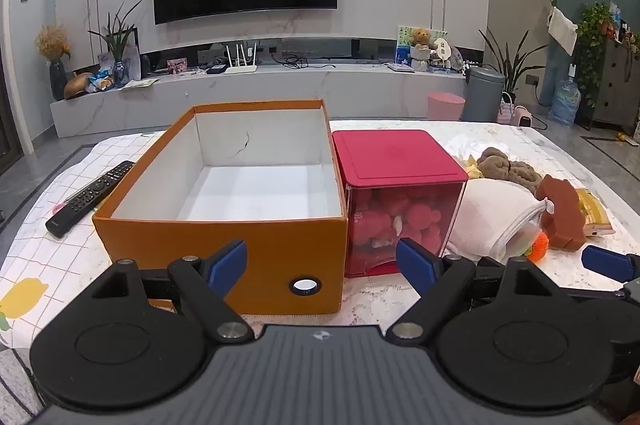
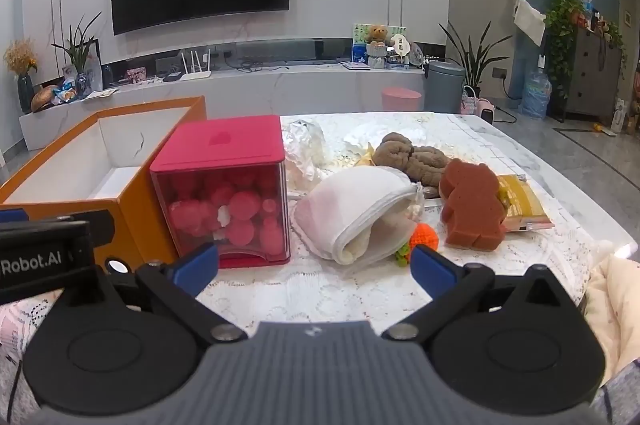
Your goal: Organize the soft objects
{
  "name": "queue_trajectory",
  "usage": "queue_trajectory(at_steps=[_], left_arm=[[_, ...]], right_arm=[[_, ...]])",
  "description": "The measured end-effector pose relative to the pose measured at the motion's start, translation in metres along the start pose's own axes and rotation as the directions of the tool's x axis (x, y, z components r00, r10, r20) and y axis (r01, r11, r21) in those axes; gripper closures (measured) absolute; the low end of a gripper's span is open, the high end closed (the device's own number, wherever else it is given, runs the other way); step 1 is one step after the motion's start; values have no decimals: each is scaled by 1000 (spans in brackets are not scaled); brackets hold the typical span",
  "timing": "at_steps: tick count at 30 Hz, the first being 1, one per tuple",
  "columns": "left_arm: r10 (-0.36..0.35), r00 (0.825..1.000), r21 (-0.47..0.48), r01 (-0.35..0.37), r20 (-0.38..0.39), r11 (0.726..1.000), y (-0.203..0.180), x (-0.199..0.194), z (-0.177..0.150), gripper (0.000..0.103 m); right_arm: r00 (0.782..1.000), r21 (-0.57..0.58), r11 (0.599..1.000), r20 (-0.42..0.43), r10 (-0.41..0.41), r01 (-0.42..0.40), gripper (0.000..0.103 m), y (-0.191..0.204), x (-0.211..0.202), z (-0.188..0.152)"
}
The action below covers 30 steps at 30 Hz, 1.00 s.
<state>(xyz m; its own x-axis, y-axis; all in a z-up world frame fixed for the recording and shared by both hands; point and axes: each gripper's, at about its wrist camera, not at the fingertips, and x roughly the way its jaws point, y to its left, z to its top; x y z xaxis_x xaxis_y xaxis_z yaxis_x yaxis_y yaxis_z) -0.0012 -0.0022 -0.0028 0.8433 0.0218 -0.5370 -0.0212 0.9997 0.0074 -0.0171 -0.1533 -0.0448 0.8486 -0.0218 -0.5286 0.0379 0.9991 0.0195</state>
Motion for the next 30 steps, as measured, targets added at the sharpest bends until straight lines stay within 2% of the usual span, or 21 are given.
queue_trajectory(at_steps=[18, 30], left_arm=[[23, 1000, 6, -23, -1, 1000, -5, 2, -3, 4], [18, 1000, 5, -18, -5, 1000, -4, 2, -4, 4]], right_arm=[[1000, -1, 1000, 5, -11, 11, 3, 1, 2, -1], [999, -21, 1000, -29, -19, 18, 3, 4, 3, -1]])
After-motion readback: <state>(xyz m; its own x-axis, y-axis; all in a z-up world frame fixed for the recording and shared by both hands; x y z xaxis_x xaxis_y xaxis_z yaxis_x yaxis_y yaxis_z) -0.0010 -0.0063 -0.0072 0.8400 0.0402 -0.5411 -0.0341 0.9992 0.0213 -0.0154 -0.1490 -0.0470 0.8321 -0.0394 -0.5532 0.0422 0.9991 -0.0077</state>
